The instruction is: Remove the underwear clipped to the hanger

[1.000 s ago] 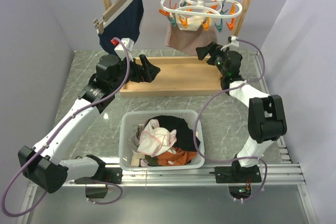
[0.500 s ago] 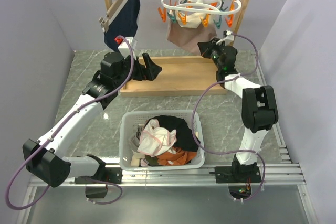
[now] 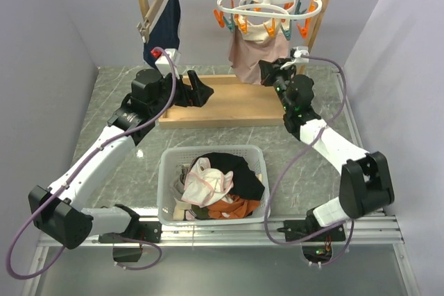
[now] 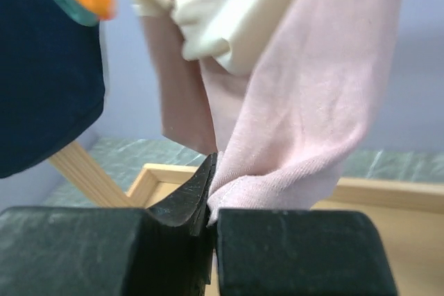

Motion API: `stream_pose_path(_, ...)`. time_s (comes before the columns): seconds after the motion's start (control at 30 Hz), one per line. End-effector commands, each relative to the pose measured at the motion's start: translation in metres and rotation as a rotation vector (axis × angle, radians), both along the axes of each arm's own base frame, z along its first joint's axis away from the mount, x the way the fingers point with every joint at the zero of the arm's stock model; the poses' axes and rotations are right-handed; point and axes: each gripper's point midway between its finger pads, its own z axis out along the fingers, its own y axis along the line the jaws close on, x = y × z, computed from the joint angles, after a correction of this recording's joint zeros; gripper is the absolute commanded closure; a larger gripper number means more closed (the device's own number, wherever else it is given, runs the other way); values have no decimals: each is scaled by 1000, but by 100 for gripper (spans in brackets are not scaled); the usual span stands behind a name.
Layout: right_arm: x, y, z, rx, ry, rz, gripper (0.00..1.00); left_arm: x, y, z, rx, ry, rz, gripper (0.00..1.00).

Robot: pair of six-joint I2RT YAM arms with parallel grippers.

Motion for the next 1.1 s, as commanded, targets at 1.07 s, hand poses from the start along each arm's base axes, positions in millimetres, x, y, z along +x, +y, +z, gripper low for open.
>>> stream_pose_path(1.07, -100, 22, 32, -927, -239, -387, 100, -3, -19, 64, -101, -126, -94, 1)
